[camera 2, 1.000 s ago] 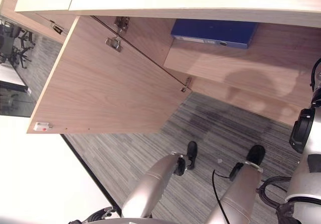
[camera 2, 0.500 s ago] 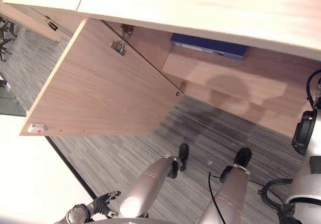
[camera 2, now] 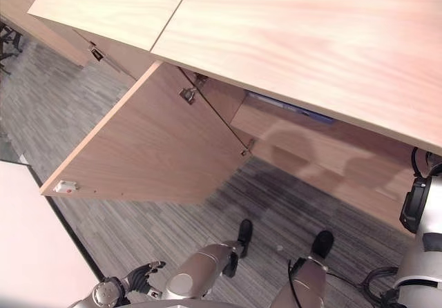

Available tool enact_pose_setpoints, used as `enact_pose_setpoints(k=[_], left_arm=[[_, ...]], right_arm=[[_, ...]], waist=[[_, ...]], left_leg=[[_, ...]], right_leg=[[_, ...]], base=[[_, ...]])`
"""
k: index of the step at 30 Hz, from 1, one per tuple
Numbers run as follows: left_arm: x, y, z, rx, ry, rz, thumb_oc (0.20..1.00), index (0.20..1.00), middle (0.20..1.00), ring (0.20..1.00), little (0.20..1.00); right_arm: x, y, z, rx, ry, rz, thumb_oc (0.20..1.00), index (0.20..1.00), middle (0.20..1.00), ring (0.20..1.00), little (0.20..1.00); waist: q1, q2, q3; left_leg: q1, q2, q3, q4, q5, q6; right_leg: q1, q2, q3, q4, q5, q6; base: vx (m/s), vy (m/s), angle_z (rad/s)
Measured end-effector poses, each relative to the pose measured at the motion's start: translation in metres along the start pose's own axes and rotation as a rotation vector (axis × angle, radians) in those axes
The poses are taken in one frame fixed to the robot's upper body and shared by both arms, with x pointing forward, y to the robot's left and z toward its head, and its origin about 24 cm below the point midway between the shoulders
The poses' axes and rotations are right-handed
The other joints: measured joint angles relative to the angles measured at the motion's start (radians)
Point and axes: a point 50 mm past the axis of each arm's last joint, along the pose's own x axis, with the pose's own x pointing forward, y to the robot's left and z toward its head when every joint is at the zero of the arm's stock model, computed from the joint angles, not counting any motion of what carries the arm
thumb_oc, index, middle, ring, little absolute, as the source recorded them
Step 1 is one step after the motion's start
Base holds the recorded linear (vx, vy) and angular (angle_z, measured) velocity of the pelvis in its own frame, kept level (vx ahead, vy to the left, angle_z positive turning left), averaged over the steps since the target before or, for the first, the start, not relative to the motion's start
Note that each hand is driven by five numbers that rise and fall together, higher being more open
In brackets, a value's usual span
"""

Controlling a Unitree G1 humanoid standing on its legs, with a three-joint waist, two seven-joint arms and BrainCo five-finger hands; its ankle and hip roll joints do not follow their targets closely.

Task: Put the empty folder in the office cabinet

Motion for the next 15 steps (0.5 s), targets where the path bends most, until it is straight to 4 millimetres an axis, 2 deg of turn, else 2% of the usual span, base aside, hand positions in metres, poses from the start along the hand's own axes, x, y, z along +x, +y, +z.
enact_pose_setpoints(k=[2,4,7,11,12,15], left_arm=[[0.000,0.001,-0.002,-0.005,0.013,0.001,1.000,1.000,1.000,1.000,1.000],[-0.001,0.000,-0.009,-0.016,0.045,0.001,1.000,1.000,1.000,1.000,1.000],[0.000,0.000,-0.014,-0.012,0.074,0.005,1.000,1.000,1.000,1.000,1.000],[0.003,-0.001,-0.016,-0.044,0.095,0.017,1.000,1.000,1.000,1.000,1.000],[0.003,-0.001,-0.023,-0.052,0.137,0.018,1.000,1.000,1.000,1.000,1.000],[0.004,-0.005,-0.026,-0.075,0.157,0.015,1.000,1.000,1.000,1.000,1.000]], right_arm=[[0.003,-0.007,-0.008,-0.032,0.006,-0.009,1.000,1.000,1.000,1.000,1.000],[0.007,-0.019,-0.032,-0.059,0.058,-0.023,1.000,1.000,1.000,1.000,1.000],[0.007,-0.023,-0.051,-0.073,0.101,-0.020,1.000,1.000,1.000,1.000,1.000],[0.006,-0.025,-0.063,-0.062,0.131,-0.016,1.000,1.000,1.000,1.000,1.000],[0.004,-0.026,-0.084,-0.084,0.158,0.014,1.000,1.000,1.000,1.000,1.000],[0.002,-0.037,-0.108,-0.118,0.203,0.008,1.000,1.000,1.000,1.000,1.000]], waist=[[-0.005,-0.011,-0.010],[-0.013,-0.042,-0.048],[-0.033,-0.070,-0.068],[-0.042,-0.106,-0.079],[-0.055,-0.132,-0.082],[-0.062,-0.165,-0.104]], left_leg=[[0.032,0.004,-0.002,-0.021,0.000,0.000],[0.062,0.014,-0.001,-0.053,0.006,-0.001],[0.075,0.017,0.002,-0.067,0.007,0.000],[0.101,0.018,0.014,-0.086,0.007,0.001],[0.127,0.021,0.029,-0.101,0.007,0.001],[0.151,0.024,0.046,-0.119,0.007,0.001]], right_leg=[[0.042,0.009,-0.009,-0.040,0.010,0.006],[0.090,0.026,-0.020,-0.115,0.042,0.006],[0.117,0.036,-0.021,-0.165,0.069,0.007],[0.157,0.046,-0.017,-0.232,0.098,0.009],[0.185,0.055,-0.009,-0.265,0.111,0.008],[0.199,0.063,0.009,-0.288,0.120,0.008]], base=[[0.08,-0.022,-0.05],[0.06,-0.003,-0.09],[0.08,-0.012,-0.08],[0.08,-0.004,-0.12],[0.13,0.000,-0.21],[0.11,0.009,-0.26]])
